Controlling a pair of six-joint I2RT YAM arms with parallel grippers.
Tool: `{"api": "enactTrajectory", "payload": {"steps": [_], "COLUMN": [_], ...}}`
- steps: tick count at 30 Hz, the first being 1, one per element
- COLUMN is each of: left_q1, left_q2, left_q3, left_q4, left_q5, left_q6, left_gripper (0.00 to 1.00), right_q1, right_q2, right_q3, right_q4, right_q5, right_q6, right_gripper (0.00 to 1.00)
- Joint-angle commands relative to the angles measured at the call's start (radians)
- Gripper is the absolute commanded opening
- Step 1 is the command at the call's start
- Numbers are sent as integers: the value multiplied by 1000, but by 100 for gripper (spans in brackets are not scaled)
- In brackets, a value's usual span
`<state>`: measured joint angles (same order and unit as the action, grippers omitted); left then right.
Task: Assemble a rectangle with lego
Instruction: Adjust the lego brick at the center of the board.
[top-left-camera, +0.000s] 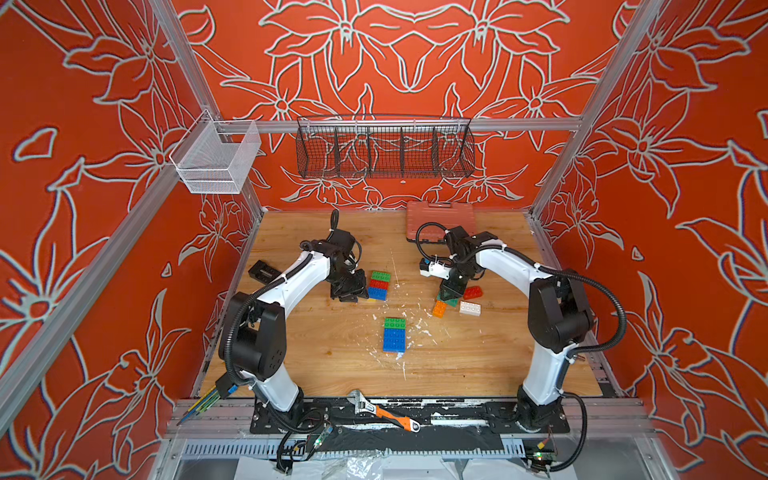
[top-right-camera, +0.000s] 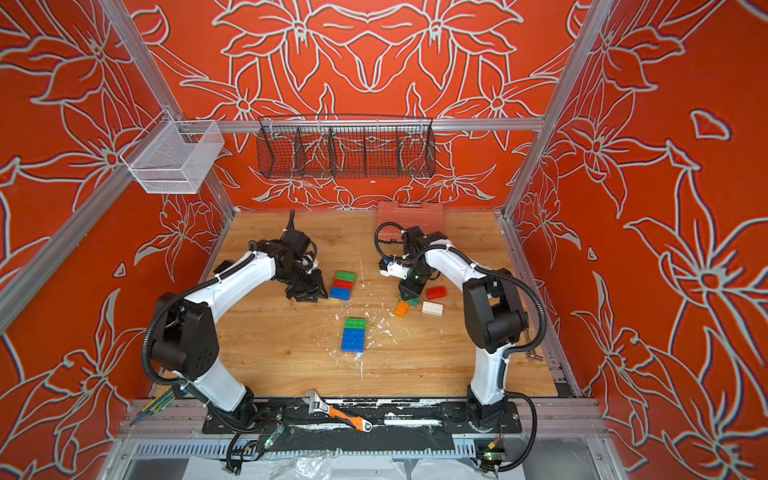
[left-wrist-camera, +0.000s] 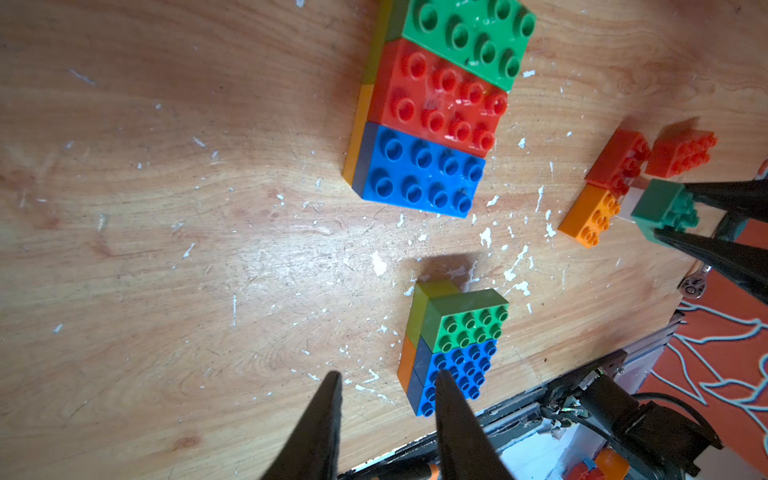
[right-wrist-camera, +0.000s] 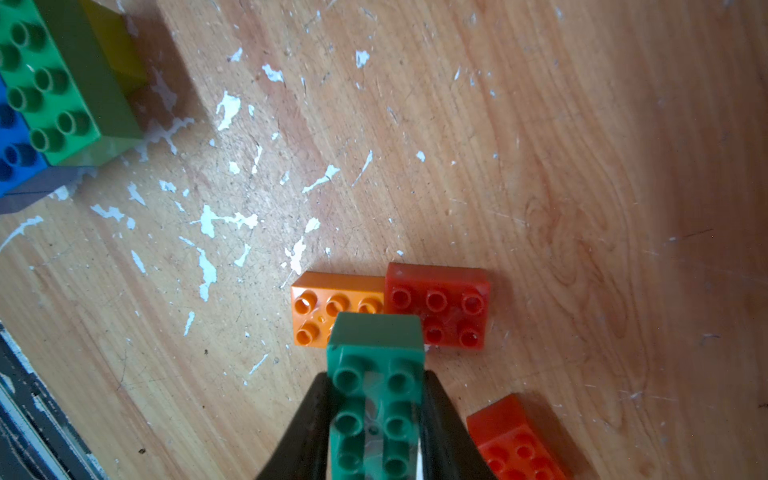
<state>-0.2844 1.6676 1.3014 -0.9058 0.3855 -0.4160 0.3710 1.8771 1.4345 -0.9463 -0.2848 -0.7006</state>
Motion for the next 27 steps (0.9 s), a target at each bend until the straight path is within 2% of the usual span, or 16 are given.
{"api": "enactTrajectory", "payload": {"steps": [1,6,9,13,18,27], "left_q1": [-17,-119,-152,-154,-164,-164], "left_q2": [-34,-72,-91,-88,-100,-89], "left_q3": [10,38,25,11,-7,-13], "left_q4": [-27,-70,-53,-25,-16,-1], "left_q5": [-15,-131,-149,-128,-128,-114], "left_q6": [-5,-20,-43,-55,-56,-49], "left_gripper": [36,33,34,34,34,34], "right_q1": [3,3,3,8,20,42], "right_q2": [-33,-121,-145,-144,-103,-126], "right_q3": [-50,-83,-117,-139,-145,-190], "right_q4": [12,50,45,71,35,27], "right_q5": [37,37,65,78,156,177], "right_q6": [-3,27,41,37,47,87], "right_gripper": [0,0,0,0,0,0]}}
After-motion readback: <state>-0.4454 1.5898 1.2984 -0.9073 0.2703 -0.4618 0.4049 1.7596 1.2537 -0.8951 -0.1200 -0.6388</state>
